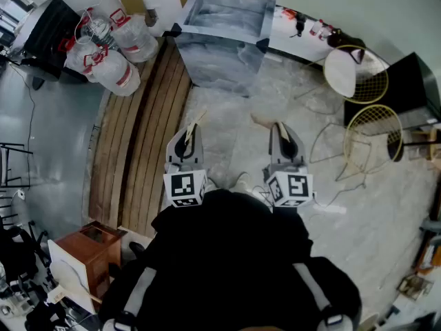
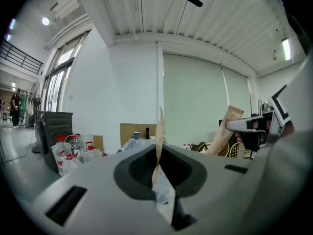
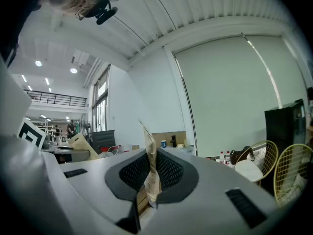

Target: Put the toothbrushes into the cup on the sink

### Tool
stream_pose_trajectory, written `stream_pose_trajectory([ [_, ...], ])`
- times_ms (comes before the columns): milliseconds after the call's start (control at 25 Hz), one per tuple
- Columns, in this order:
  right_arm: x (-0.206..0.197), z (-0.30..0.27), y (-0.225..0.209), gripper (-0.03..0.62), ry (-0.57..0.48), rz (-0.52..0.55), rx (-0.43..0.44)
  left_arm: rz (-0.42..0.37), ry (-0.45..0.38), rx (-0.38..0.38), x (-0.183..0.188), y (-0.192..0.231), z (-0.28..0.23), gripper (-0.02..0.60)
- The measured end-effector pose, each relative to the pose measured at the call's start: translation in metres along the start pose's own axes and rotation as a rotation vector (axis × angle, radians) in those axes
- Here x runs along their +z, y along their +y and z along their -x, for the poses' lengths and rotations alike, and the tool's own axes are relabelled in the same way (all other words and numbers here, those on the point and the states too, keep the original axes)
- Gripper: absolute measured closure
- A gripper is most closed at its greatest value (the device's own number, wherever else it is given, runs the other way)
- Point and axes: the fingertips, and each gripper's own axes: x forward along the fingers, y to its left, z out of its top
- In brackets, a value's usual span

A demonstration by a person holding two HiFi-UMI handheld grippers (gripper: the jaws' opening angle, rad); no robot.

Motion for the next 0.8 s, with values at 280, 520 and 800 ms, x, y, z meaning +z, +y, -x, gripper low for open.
stream_pose_trajectory([
  [280, 0.004, 0.005, -0.020, 0.566, -0.020, -0.018, 0.018, -0.008, 0.007, 0.013, 0.001, -0.021, -0.003, 0.558],
  [520, 0.010, 0.007, -0.043, 0.566, -0.035, -0.031, 0.056, -0.014, -0.012, 0.034, 0.008, -0.042, -0.011, 0.560],
  [800, 0.024, 0.009, -0.073, 0.566, -0.079, -0.022, 0.084, -0.013, -0.020, 0.067, 0.010, -0.072, -0.017, 0.558],
])
